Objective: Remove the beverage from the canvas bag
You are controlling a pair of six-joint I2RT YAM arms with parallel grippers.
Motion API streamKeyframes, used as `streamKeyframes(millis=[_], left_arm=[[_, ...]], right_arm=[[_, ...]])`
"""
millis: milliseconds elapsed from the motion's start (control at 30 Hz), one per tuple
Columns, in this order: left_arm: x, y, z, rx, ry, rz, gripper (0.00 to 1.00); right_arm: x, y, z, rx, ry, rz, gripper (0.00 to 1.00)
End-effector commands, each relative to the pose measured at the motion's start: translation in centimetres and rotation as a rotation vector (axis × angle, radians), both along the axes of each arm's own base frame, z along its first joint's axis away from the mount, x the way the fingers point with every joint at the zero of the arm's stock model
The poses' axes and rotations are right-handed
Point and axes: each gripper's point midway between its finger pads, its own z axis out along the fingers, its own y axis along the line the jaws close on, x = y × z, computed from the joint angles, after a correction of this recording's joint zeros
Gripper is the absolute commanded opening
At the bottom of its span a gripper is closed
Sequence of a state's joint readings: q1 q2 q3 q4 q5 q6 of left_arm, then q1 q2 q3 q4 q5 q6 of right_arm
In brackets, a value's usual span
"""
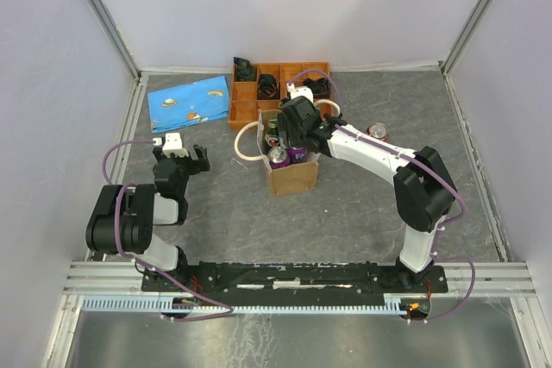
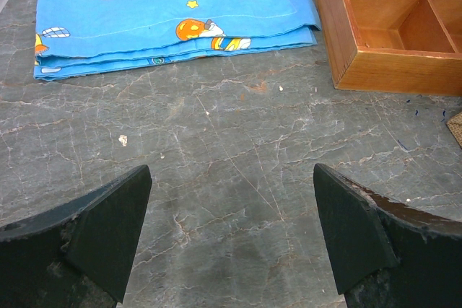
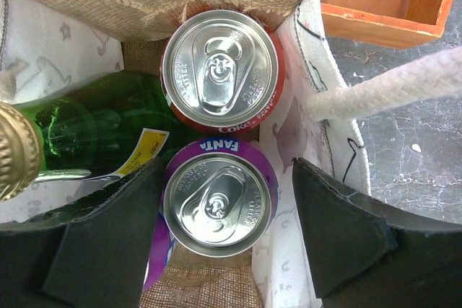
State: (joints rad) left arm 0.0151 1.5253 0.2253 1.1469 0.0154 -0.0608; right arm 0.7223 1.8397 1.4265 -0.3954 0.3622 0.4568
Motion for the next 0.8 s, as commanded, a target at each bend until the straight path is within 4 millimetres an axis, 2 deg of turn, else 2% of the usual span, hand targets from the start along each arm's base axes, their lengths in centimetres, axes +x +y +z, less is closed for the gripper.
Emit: streamKeyframes(millis=[0, 333, 567, 667, 700, 767], left_arm=[[0.5, 0.3, 1.3, 0.042, -0.048, 0.006, 0.99], [0.5, 0.3, 1.4, 0.042, -0.049, 0.006, 0.99], [0.5, 0.3, 1.3, 0.042, -0.048, 0.006, 0.99], [0.6, 0.2, 1.4, 0.042, -0.05, 0.005, 0.99], [0.6, 0.3, 1.4, 0.042, -0.05, 0.007, 0.99], [0.5, 0.3, 1.4, 0.042, -0.049, 0.007, 0.99]], right_arm=[[0.9, -0.4, -0.1, 0.005, -0.005, -0.031, 0.79], [-0.6, -1.0, -4.7, -0.077, 0.12, -0.009, 0.8], [-1.3, -2.2, -6.5, -0.137, 0.16, -0.015, 0.79], [-1.4, -2.5, -6.6, -0.151, 0.158, -0.015, 0.67], [-1.4, -2.6, -6.5, -0.155, 0.155, -0.012, 0.59], [-1.4, -2.7, -6.1, -0.159, 0.147, -0.01, 0.35]])
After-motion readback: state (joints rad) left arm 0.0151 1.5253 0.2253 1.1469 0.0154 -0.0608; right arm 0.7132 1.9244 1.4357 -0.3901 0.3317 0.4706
